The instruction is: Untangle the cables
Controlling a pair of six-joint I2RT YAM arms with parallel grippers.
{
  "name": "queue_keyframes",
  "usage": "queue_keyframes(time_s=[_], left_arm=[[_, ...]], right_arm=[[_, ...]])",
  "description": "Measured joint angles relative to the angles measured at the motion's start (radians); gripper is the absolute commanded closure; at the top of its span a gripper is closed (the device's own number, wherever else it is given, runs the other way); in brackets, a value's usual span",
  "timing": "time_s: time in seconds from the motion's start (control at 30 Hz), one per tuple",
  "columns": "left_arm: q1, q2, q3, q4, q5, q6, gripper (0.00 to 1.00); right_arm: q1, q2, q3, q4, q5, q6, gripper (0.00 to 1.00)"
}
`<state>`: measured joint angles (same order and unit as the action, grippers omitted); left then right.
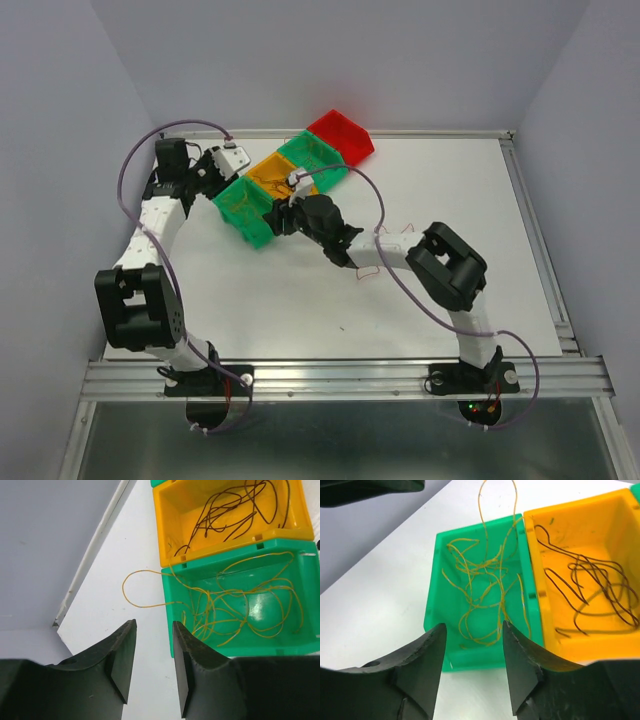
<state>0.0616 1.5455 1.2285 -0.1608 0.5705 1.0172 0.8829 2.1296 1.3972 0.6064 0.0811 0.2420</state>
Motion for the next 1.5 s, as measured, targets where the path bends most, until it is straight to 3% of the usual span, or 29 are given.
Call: queue_keyframes(time_s=[0.13,0.27,0.5,0.63,0.8,0.97,1.07,1.2,1.5], left_arm=[[-0.008,-0.077,-0.067,0.009,0.031,-0.004,0.43],[-0.071,-0.148,-0.153,0.017,0.029,-0.008,0.41],[-0.414,-0.148,-0.196,0.066,-0.022,-0.082,0.39],[-0.604,-0.015,-0.111,0.092,-0.064,-0.171,0.39],[-0.736,0.249,0.037,0.147,-0.146,-0.288,0.39],[-0.768,0.416,0.108,0.177,-0.201,-0.393,0.39],[-0.761,0.432,0.109,0.190,-0.235,-0.428,0.39],[-0.754,0.430,0.108,0.247,-0.269,-0.464,0.39],[-0.754,0.428,0.078,0.276,-0.294,-0.502,0.41]], right_arm=[[0.000,-0.162,-0.195,0.015,0.042,0.018,0.27],[0.000,-0.353,-0.355,-0.111,0.158,0.047,0.24],[-0.003,-0.731,-0.679,-0.349,0.422,0.140,0.23],[-0.042,-0.853,-0.749,-0.451,0.472,0.177,0.26],[-0.170,-0.872,-0.766,-0.498,0.463,0.201,0.32],[-0.251,-0.792,-0.766,-0.509,0.461,0.207,0.38],[-0.265,-0.678,-0.759,-0.511,0.437,0.203,0.45],[-0.277,-0.589,-0.748,-0.507,0.404,0.192,0.47],[-0.282,-0.566,-0.736,-0.388,0.356,0.157,0.49]])
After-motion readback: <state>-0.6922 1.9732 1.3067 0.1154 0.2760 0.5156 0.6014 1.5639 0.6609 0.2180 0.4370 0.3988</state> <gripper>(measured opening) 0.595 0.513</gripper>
